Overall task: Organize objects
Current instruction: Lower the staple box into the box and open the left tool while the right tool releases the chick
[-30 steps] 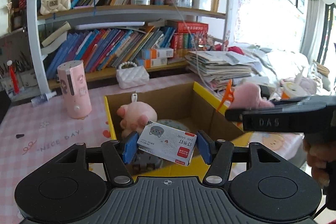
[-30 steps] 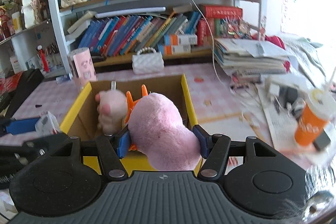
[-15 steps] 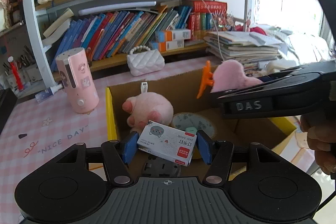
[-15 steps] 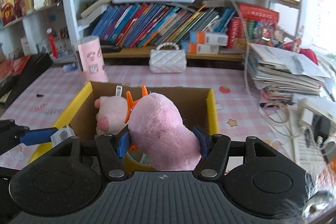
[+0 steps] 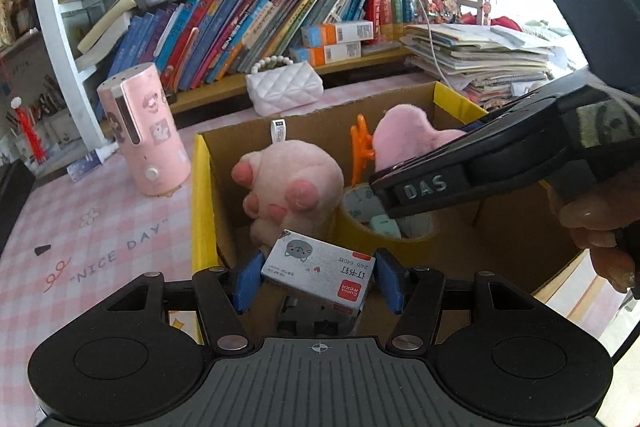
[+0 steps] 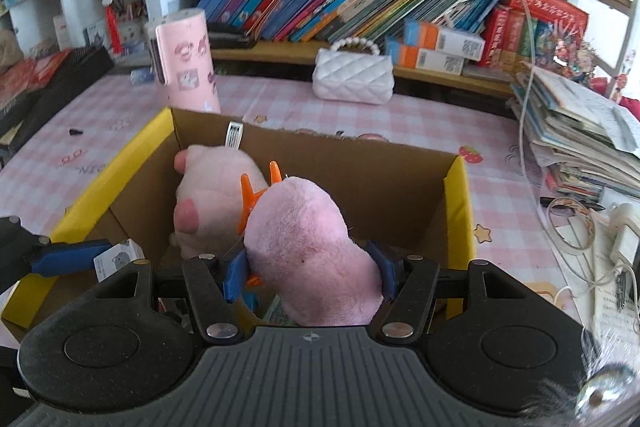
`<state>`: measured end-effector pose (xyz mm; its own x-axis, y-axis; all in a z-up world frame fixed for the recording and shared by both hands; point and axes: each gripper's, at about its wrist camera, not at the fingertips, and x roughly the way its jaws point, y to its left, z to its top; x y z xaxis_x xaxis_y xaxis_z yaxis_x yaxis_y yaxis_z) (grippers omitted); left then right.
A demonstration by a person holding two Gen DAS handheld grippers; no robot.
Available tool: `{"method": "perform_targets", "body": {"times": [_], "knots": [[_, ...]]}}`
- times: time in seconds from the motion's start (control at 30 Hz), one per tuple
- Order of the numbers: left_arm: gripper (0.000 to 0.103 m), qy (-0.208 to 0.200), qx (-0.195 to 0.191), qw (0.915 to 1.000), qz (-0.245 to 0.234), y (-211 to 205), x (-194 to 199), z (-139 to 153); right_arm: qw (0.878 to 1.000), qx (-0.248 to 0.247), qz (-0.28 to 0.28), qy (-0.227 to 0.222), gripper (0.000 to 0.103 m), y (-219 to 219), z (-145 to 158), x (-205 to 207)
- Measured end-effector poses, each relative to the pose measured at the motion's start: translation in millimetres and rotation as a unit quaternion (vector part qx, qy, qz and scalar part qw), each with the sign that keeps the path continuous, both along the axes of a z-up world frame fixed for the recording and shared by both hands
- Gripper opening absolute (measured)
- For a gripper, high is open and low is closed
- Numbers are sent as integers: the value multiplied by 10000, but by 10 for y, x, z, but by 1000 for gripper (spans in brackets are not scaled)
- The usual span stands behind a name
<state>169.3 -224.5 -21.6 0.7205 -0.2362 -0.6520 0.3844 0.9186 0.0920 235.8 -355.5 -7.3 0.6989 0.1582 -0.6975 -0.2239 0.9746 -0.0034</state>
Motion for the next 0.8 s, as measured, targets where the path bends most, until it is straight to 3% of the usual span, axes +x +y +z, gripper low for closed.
{"method": "perform_targets", "body": {"times": [0.5,0.8], "knots": [[59,-80,56,10000,-8,-65,26,-33,9961,-160,378,782,59,94,-128,195],[63,-186,59,9998,36,-59,-30,5,9954,-124,371,873,59,85,-136,211]]}}
